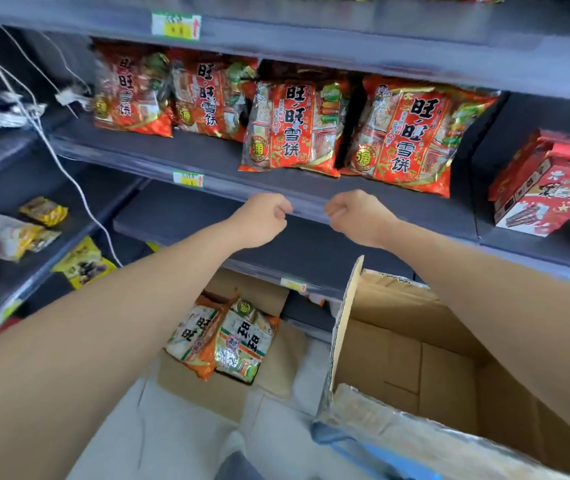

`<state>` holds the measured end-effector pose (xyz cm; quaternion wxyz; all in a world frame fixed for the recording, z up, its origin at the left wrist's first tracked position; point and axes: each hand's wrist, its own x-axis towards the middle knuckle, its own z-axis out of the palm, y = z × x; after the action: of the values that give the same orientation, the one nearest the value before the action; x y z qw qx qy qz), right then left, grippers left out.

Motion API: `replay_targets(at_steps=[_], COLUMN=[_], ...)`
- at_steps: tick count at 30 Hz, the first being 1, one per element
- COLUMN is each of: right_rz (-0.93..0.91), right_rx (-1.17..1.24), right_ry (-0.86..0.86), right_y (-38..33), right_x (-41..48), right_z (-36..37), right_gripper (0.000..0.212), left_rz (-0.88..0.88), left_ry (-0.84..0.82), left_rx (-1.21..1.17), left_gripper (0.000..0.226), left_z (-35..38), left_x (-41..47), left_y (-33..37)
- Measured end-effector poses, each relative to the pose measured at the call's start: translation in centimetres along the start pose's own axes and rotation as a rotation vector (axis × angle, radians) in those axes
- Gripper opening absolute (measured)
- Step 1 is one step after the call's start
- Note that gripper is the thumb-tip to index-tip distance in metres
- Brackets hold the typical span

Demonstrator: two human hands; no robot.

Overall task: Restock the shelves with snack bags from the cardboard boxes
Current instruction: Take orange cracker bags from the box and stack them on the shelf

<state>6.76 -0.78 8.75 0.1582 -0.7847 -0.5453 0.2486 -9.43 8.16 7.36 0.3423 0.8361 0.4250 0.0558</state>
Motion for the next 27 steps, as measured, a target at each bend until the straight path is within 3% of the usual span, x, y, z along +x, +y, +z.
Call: replay_targets(at_steps=[6, 16, 23, 27], right_rz=[-0.044, 0.040, 0.146, 0.234], right_rx=[-0.012, -0.081, -0.161, -0.112], right_ry=[-0.127, -0.298, -0.427, -0.419], right_y=[-5.7, -14.5, -13.8, -11.2], right_x=[2.8, 11.2, 12.5, 13.6], right_z=[6.0, 19.4, 24.2, 26.9], right_gripper=[0.034, 0.034, 0.040, 0.040], left_rz=[-0.088, -0.152, -0.211, -0.215], left_ry=[0.003, -0.149, -0.276, -0.303], left_rx=[0.009, 0.037, 0.007, -0.010], left_gripper=[0.032, 0.030, 0.031, 0.031], left_z=[-3.5, -9.4, -7.3, -4.0], left_x=[-2.4, -0.3, 2.3, 3.5], left_y=[-7.4, -23.7, -29.3, -31.2])
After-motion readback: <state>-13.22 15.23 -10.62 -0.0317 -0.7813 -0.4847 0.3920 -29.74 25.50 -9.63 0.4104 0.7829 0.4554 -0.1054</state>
